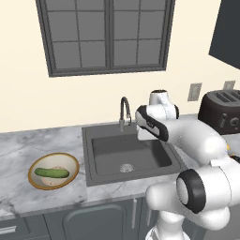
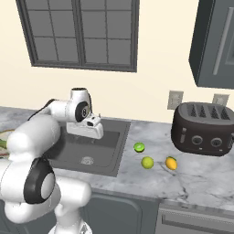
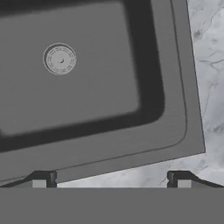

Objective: There is a mixed pile of frozen fruits and vegetables on the counter. Locate all the frozen vegetables and place the items in a bowl on the counter. Take all the frozen fruits and defrost them in a running sink.

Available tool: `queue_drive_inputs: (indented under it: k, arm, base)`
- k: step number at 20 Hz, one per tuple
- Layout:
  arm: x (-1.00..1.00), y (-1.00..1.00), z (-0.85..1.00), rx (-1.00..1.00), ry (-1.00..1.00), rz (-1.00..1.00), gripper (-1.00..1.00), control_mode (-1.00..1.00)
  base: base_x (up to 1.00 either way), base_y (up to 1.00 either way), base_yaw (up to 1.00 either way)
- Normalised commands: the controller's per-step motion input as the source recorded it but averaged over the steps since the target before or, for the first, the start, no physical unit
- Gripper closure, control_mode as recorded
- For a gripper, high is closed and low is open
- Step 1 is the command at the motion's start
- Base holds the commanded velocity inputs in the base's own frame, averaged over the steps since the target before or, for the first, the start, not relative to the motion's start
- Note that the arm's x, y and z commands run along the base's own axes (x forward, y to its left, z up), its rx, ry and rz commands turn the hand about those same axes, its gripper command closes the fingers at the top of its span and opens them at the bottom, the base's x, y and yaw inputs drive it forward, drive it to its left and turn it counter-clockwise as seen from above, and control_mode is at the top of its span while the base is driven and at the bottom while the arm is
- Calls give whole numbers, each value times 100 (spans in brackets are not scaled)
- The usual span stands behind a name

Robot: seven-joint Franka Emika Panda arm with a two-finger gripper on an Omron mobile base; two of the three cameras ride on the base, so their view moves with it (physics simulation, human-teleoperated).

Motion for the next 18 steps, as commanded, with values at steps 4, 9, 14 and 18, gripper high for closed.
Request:
queue_drive_inputs:
  k: [4, 9, 14, 18]
  arm:
    - [-13, -78, -1, 0, -27, 0, -100, -100]
    - [5, -65, 12, -9, -7, 1, -100, -100]
    - [13, -79, 16, -8, 0, 0, -100, -100]
    - [12, -83, 0, -1, 5, -4, -100, -100]
  base:
    - [0, 0, 0]
    - [0, 0, 0]
    - [0, 0, 0]
    - [0, 0, 0]
